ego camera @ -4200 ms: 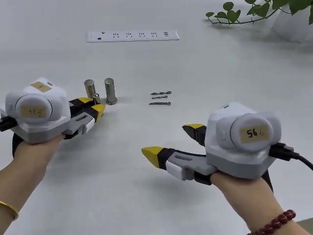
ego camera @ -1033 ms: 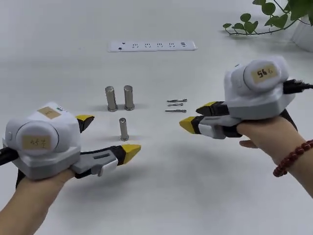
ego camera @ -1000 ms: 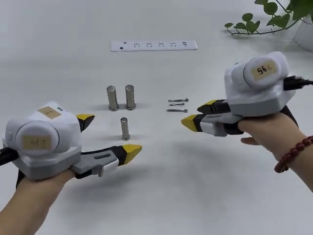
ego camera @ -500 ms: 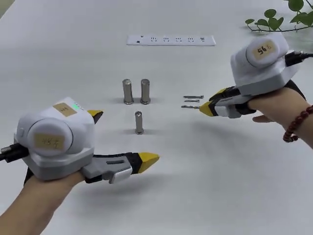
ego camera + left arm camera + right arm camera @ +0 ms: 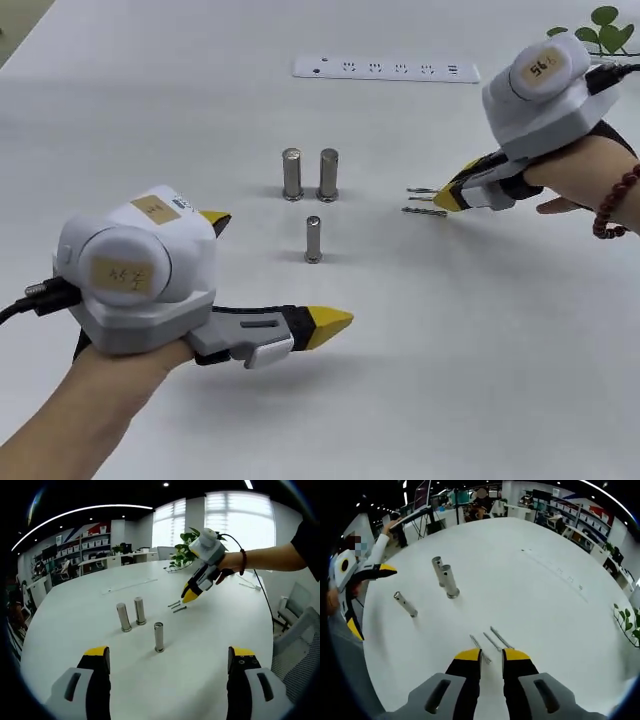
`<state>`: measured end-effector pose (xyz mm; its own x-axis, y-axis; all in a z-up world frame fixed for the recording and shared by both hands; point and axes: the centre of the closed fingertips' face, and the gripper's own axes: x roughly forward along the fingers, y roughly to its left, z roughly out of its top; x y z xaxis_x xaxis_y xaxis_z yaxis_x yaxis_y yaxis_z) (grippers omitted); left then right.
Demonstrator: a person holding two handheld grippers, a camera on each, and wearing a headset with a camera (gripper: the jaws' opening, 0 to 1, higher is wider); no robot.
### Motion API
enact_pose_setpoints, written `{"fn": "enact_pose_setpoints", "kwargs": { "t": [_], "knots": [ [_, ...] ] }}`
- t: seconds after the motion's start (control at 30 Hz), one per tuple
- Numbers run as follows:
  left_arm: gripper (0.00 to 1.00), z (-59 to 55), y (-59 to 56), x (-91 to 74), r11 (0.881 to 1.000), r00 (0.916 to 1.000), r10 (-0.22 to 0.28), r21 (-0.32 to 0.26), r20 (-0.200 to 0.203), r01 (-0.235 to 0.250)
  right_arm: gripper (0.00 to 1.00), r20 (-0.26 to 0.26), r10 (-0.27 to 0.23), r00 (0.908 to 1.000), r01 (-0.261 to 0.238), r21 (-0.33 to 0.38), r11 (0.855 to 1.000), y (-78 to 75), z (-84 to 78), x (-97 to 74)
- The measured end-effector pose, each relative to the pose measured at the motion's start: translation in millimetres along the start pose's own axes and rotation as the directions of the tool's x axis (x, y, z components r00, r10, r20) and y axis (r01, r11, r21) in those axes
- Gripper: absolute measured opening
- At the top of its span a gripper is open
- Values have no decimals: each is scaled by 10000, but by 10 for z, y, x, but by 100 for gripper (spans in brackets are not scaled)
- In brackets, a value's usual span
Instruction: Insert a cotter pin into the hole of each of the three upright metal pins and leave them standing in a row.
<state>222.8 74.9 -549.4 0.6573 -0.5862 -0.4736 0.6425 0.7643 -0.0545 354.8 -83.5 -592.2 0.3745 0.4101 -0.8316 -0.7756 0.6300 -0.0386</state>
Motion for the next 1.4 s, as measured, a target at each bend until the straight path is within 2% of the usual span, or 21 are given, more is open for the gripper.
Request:
{"fn": "enact_pose_setpoints", "kwargs": {
  "t": [0.3,0.6,0.77,0.8,0.9,1.0,1.13,1.27,1.4],
  "knots": [
    [99,17,24,-52,9997,10000,21,-252,87,-18,10,-495,287,9984,-290,-48,9996,5,-79,127],
    [98,-23,30,-78,9994,10000,32,-358,-50,-34,6,-830,504,9953,-527,-264,9983,41,-134,137],
    [96,-20,34,-74,9991,10000,14,-433,-41,-16,3,-1184,545,9915,-653,-896,9938,27,-148,147],
    [96,-22,33,-73,9991,10000,-3,-434,-53,1,2,-1300,491,9903,-658,-1272,9897,24,-149,151],
    [94,-34,31,-73,9991,9999,-49,-416,-98,45,1,-1446,608,9876,-836,-1573,9840,5,-144,178],
    [93,-39,32,-72,9993,9999,-42,-370,-126,37,0,-1700,628,9834,-1012,-2277,9685,44,-140,170],
    [91,-37,30,-75,9992,9999,-66,-403,-114,61,0,-1871,551,9808,-1062,-2748,9556,57,-144,168],
    [90,-54,29,-84,9990,9998,-73,-444,-203,63,0,-2022,523,9779,-1220,-3498,9289,86,-140,160],
    [90,-47,33,-97,9984,9998,-66,-559,-182,56,0,-2045,494,9776,-1251,-3764,9180,110,-135,148]
  ]
}}
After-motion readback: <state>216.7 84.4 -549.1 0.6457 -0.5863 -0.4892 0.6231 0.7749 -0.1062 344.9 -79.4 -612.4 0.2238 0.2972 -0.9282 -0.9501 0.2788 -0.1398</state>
